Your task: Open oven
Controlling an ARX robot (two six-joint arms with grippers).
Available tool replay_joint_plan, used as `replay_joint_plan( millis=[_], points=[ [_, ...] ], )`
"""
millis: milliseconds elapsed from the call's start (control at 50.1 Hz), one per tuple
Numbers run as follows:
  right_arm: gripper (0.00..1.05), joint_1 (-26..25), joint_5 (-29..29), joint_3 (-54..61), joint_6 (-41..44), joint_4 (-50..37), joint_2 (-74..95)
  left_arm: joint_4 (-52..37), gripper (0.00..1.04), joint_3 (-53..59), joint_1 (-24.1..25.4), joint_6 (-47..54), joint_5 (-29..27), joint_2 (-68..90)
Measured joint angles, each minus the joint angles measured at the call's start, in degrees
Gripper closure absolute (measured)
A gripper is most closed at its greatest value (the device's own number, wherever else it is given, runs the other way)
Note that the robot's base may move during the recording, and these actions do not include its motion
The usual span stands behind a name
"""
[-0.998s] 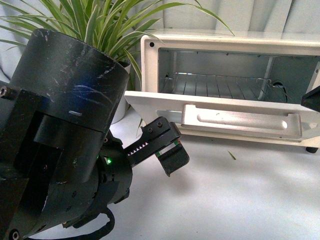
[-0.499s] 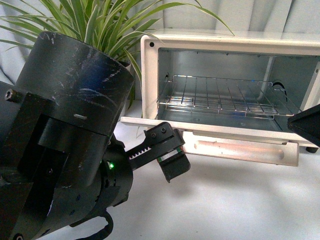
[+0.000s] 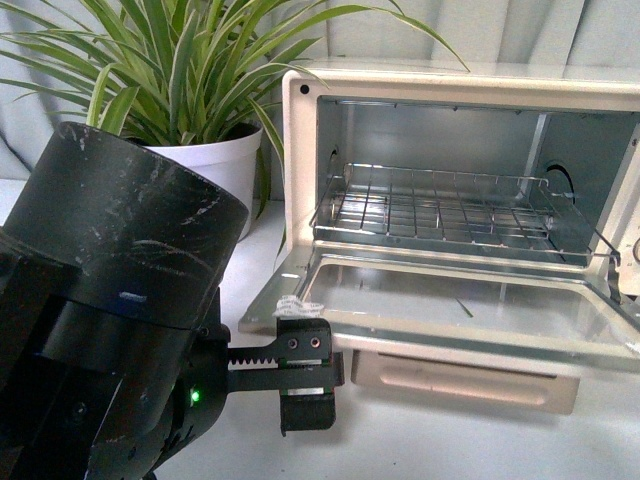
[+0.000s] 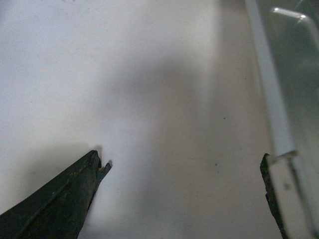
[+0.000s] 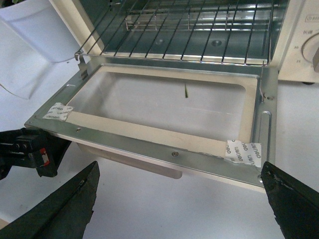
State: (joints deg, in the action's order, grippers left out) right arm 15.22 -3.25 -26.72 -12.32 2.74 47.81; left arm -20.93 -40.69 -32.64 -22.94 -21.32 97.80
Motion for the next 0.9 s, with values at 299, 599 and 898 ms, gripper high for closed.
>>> replay_joint_plan(
  millis=[299, 599, 898],
  points=[
    [0.09, -2.01, -0.35, 3.43, -0.28, -2.08, -1.66, -4.33, 0.07, 3.43, -1.11, 12.79, -4.28, -1.18],
    [0.09, -3.72, -3.26, 5.40, -0.07, -2.40, -5.84, -7.74, 0.07, 11.63, -1.90, 25.73, -4.57, -14.01],
    [0.09, -4.68, -4.37, 9.79, 0.98, -0.50, -14.91, -5.77, 0.07, 21.44, -4.48, 26.08, -2.40, -34.56]
  ],
)
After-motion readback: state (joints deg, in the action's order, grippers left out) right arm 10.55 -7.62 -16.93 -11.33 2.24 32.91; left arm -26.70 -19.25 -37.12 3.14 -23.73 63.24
